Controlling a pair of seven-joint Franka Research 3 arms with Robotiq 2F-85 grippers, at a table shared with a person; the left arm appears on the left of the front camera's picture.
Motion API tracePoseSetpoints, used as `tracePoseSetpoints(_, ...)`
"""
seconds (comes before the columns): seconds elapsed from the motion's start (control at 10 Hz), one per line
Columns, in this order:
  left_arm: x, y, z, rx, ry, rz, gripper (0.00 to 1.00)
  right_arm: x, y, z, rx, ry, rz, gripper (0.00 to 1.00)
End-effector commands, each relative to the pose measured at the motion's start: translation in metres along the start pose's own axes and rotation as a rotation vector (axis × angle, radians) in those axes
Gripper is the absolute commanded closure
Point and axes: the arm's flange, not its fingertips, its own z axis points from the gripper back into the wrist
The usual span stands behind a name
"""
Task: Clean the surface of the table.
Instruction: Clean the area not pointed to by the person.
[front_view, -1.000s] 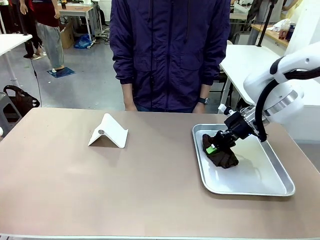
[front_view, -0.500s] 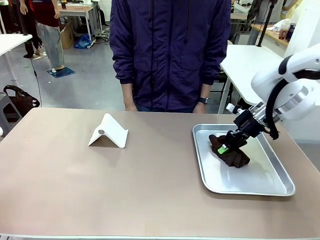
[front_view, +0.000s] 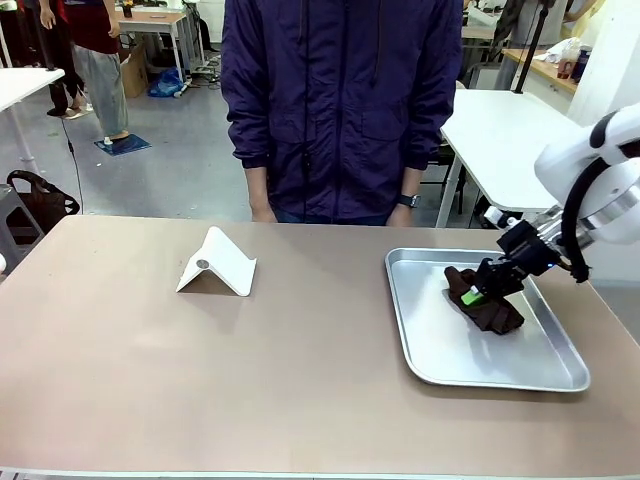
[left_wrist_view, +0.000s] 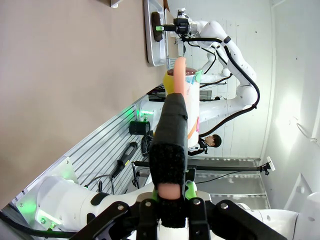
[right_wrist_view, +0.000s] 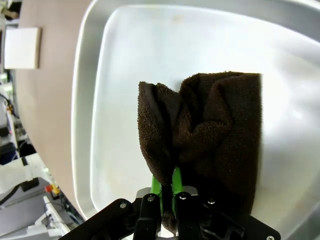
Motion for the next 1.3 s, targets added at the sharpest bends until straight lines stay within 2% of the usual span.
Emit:
tracePoseSetpoints(0.0, 0.002, -0.005, -0.002, -0.012, -0.012, 0.010, 0.82, -0.014, -0.008, 0.014, 0.000, -0.066, -0.047, 0.91)
tracePoseSetpoints(0.2, 0.002, -0.005, -0.002, -0.012, -0.012, 0.010, 0.82, -0.021, -0.008, 0.026, 0.097, -0.140, -0.059, 0.91)
tracePoseSetpoints(0.7, 0.002, -0.005, -0.002, -0.012, -0.012, 0.010, 0.82, -0.045, 0.011, 0.068, 0.455, -0.392, -0.133, 0.91)
tracePoseSetpoints(0.9, 0.002, -0.005, -0.002, -0.012, -0.012, 0.010, 0.82, -0.070, 0.024, 0.106, 0.642, -0.398, -0.174, 0.91)
tracePoseSetpoints(1.0, 0.002, -0.005, -0.002, -0.012, -0.012, 0.010, 0.82, -0.086, 0.028, 0.128, 0.712, -0.367, -0.176, 0.91)
tracePoseSetpoints(1.1, 0.002, -0.005, -0.002, -0.012, -0.012, 0.010, 0.82, -0.107, 0.030, 0.151, 0.761, -0.310, -0.189, 0.91)
tracePoseSetpoints(1.2, 0.002, -0.005, -0.002, -0.012, -0.012, 0.010, 0.82, -0.128, 0.030, 0.169, 0.764, -0.304, -0.186, 0.91)
